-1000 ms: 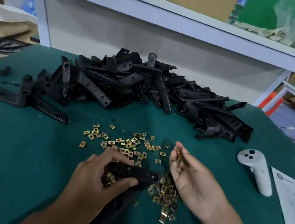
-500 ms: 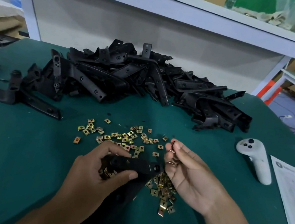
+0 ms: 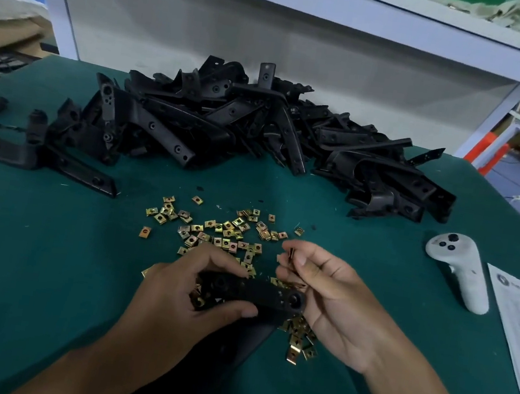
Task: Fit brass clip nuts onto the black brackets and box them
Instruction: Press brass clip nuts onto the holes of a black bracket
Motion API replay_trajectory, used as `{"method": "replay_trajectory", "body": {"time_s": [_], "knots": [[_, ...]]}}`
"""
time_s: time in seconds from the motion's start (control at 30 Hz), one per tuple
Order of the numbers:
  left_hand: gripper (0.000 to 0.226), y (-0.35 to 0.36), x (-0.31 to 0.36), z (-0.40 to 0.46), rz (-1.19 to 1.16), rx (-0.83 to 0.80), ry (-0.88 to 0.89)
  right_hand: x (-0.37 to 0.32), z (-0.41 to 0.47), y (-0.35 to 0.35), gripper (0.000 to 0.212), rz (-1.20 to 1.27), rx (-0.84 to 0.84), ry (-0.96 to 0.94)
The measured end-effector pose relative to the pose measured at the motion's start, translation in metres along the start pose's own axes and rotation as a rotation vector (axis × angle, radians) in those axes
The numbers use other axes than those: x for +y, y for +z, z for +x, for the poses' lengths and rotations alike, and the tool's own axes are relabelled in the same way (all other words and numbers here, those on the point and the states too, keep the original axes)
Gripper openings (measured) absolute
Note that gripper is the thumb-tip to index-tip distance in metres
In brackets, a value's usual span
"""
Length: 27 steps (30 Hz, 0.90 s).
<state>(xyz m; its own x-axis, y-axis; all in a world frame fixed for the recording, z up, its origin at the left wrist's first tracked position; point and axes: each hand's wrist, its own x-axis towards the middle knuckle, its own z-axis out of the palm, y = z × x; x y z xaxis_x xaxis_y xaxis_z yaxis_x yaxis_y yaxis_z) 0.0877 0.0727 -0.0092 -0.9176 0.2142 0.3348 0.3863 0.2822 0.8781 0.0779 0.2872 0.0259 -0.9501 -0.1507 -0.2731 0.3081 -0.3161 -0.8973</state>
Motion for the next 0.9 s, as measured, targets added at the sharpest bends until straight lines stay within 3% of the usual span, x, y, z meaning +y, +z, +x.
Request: {"method": "replay_trajectory", "body": {"time_s": [0.33, 0.53, 0.9], "knots": [[0.035, 0.0012, -0.0012, -0.0002, -0.017, 0.010, 0.005, -0.0004, -0.0020, -0.0015, 0.010, -0.202, -0.022, -0.096], [0.037, 0.0011, 0.0002, -0.0005, 0.017, 0.025, 0.001, 0.0027, -0.0031, -0.0034, 0.024, -0.416, -0.016, -0.116], [0.035, -0.0004, 0.0017, -0.0001, 0.038, 0.047, 0.003, 0.0029, -0.0014, -0.0066, 0.019, -0.428, -0.008, -0.092]]}}
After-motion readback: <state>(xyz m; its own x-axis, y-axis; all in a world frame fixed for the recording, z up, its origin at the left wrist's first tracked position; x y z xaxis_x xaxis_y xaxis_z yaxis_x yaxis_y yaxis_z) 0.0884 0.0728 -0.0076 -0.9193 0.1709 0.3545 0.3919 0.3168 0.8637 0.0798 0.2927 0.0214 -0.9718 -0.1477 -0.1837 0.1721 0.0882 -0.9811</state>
